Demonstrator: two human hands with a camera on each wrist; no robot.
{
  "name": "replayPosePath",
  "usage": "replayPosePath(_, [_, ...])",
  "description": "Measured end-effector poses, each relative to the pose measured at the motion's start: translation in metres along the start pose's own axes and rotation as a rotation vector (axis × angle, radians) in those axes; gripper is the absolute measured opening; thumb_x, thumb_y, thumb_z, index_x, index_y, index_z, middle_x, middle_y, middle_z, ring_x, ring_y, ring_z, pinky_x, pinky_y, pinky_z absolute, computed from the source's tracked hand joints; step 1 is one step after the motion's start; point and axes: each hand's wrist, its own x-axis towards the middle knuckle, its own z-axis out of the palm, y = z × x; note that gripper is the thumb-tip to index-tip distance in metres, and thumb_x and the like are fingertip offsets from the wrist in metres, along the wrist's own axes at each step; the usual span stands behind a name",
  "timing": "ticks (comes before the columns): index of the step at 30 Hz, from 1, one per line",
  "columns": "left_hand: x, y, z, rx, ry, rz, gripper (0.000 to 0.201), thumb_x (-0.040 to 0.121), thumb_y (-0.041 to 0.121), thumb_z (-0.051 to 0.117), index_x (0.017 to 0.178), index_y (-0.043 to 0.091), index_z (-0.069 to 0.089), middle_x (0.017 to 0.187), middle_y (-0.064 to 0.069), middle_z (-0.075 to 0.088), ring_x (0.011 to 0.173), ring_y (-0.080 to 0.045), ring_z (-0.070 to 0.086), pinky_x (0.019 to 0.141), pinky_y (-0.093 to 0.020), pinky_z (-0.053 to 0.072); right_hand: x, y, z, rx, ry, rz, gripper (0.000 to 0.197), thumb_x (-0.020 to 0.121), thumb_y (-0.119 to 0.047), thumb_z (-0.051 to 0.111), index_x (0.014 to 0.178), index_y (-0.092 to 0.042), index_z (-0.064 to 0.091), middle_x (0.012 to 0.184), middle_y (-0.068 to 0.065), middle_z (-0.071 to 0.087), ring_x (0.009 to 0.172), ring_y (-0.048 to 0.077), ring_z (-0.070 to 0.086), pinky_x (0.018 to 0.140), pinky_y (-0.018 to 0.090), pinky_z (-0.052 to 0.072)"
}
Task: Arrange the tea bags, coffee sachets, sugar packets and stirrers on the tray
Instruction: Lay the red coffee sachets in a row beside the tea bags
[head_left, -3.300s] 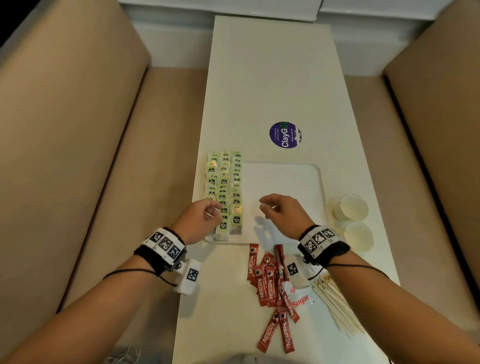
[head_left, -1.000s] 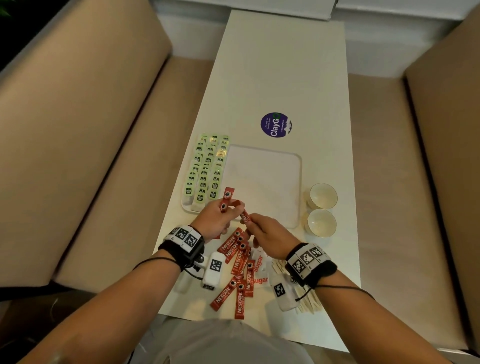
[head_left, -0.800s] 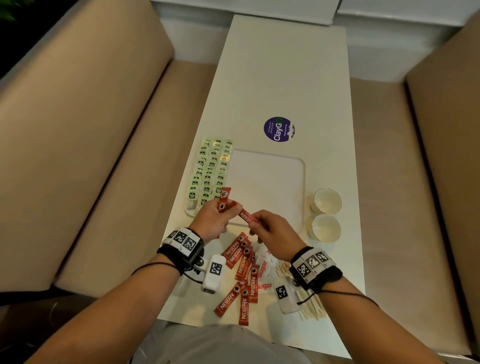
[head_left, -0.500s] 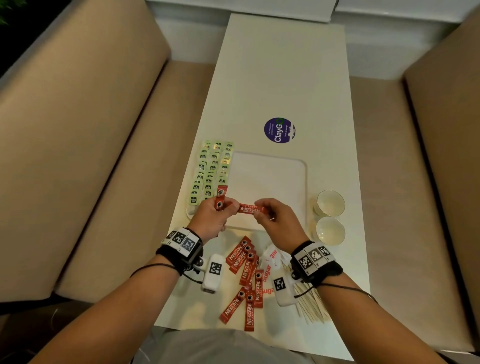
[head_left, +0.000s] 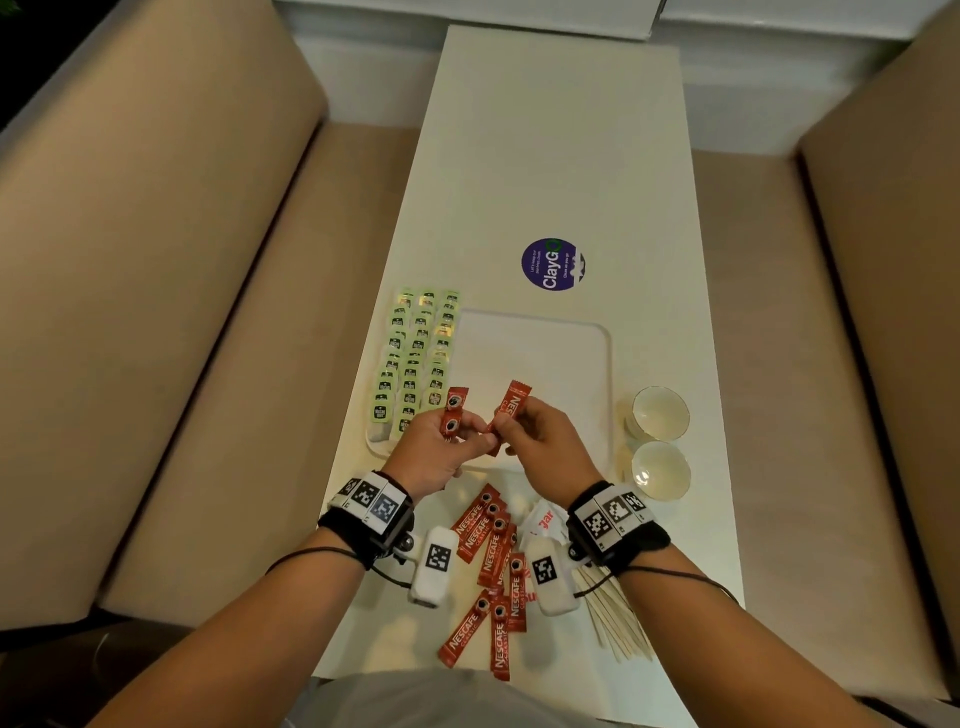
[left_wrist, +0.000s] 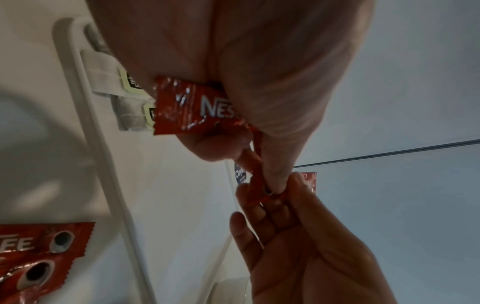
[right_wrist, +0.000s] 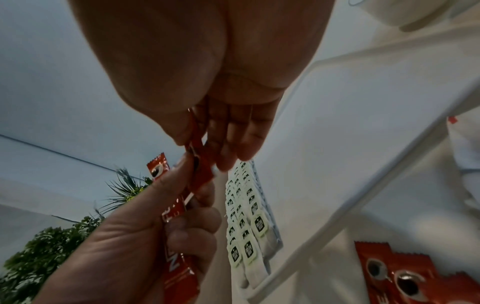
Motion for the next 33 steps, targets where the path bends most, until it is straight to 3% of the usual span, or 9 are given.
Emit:
replayPosePath(4, [0.006, 0.006, -0.002, -0.031, 0.036, 0.000, 0.012, 0.088, 0.016, 0.076, 0.099, 0.012, 0.071, 0.072, 0.003, 0.060, 0.063, -0.017, 0.052, 0.053, -0.029, 0.041, 0.002, -0.003, -0.002, 0.098, -0.133, 0.049, 0.019, 0.106, -0.024, 0.052, 0.107, -0.008, 0.062, 0.084, 0.007, 0.073, 0.083, 0.027, 0.073, 0.087, 0.049, 0.059])
replayPosePath(7, [0.011, 0.010, -0.003, -0.128, 0.024, -0.018, 0.014, 0.092, 0.015, 0.071, 0.106, 0.012, 0.070, 0.063, 0.011, 0.055, 0.054, -0.013, 0.038, 0.050, -0.028, 0.032, 0.002, -0.006, -0.005, 0.079, -0.237, 0.101, 0.030, 0.105, -0.038, 0.052, 0.106, -0.010, 0.063, 0.072, 0.001, 0.059, 0.072, 0.027, 0.073, 0.083, 0.056, 0.059])
replayPosePath(9, [0.012, 0.013, -0.004, -0.132, 0.023, -0.014, 0.007, 0.094, 0.014, 0.069, 0.100, 0.012, 0.071, 0.060, 0.011, 0.055, 0.052, -0.011, 0.036, 0.050, -0.026, 0.034, 0.001, -0.010, -0.008, -0.003, -0.267, 0.120, 0.034, 0.103, -0.045, 0.053, 0.104, -0.014, 0.066, 0.072, -0.003, 0.052, 0.069, 0.026, 0.074, 0.078, 0.050, 0.059])
replayPosePath(12, [0.013, 0.012, -0.006, -0.105, 0.050, -0.008, 0.004, 0.093, 0.015, 0.069, 0.092, 0.012, 0.072, 0.062, 0.003, 0.054, 0.053, -0.012, 0.039, 0.050, -0.025, 0.039, 0.000, -0.011, -0.010, -0.013, -0.191, 0.121, 0.029, 0.099, -0.042, 0.062, 0.100, -0.014, 0.071, 0.076, -0.004, 0.055, 0.064, 0.024, 0.073, 0.071, 0.040, 0.058])
replayPosePath(16, [0.019, 0.007, -0.013, -0.070, 0.123, -0.031, 0.013, 0.093, 0.021, 0.071, 0.098, 0.009, 0.073, 0.065, 0.004, 0.058, 0.055, -0.014, 0.045, 0.052, -0.028, 0.043, 0.005, 0.002, -0.016, 0.054, -0.023, 0.127, 0.011, 0.097, -0.025, 0.069, 0.098, -0.015, 0.073, 0.079, 0.003, 0.068, 0.067, 0.020, 0.072, 0.071, 0.031, 0.060])
replayPosePath(21, [0.027, 0.005, -0.019, -0.091, 0.124, -0.046, 0.008, 0.092, 0.021, 0.073, 0.093, 0.013, 0.073, 0.077, -0.003, 0.065, 0.056, -0.018, 0.045, 0.054, -0.031, 0.042, 0.014, 0.015, -0.019, 0.175, 0.073, 0.182, 0.008, 0.098, -0.014, 0.066, 0.099, -0.013, 0.074, 0.085, 0.006, 0.074, 0.076, 0.019, 0.071, 0.075, 0.037, 0.061])
replayPosePath(27, [0.044, 0.008, -0.023, -0.104, 0.122, -0.078, 0.009, 0.093, 0.023, 0.070, 0.093, 0.014, 0.073, 0.071, 0.000, 0.063, 0.052, -0.015, 0.043, 0.057, -0.034, 0.040, 0.036, 0.017, -0.023, 0.200, 0.090, 0.191, 0.014, 0.101, -0.008, 0.060, 0.099, -0.011, 0.073, 0.087, 0.005, 0.075, 0.073, 0.016, 0.069, 0.068, 0.029, 0.059])
replayPosePath(29, [0.052, 0.010, -0.027, -0.098, 0.134, -0.092, 0.014, 0.095, 0.024, 0.068, 0.096, 0.011, 0.072, 0.080, -0.007, 0.064, 0.051, -0.014, 0.043, 0.054, -0.030, 0.041, 0.049, 0.015, -0.025, 0.204, 0.114, 0.192, 0.014, 0.102, -0.007, 0.058, 0.101, -0.010, 0.072, 0.086, 0.006, 0.074, 0.072, 0.016, 0.068, 0.068, 0.028, 0.059])
replayPosePath(33, [0.072, 0.013, -0.037, -0.102, 0.170, -0.110, 0.011, 0.096, 0.024, 0.066, 0.095, 0.015, 0.072, 0.086, -0.001, 0.070, 0.052, -0.012, 0.043, 0.051, -0.026, 0.044, 0.083, 0.014, -0.034, 0.202, 0.203, 0.182, 0.015, 0.103, -0.009, 0.056, 0.103, -0.009, 0.071, 0.086, 0.006, 0.073, 0.072, 0.015, 0.068, 0.067, 0.028, 0.060])
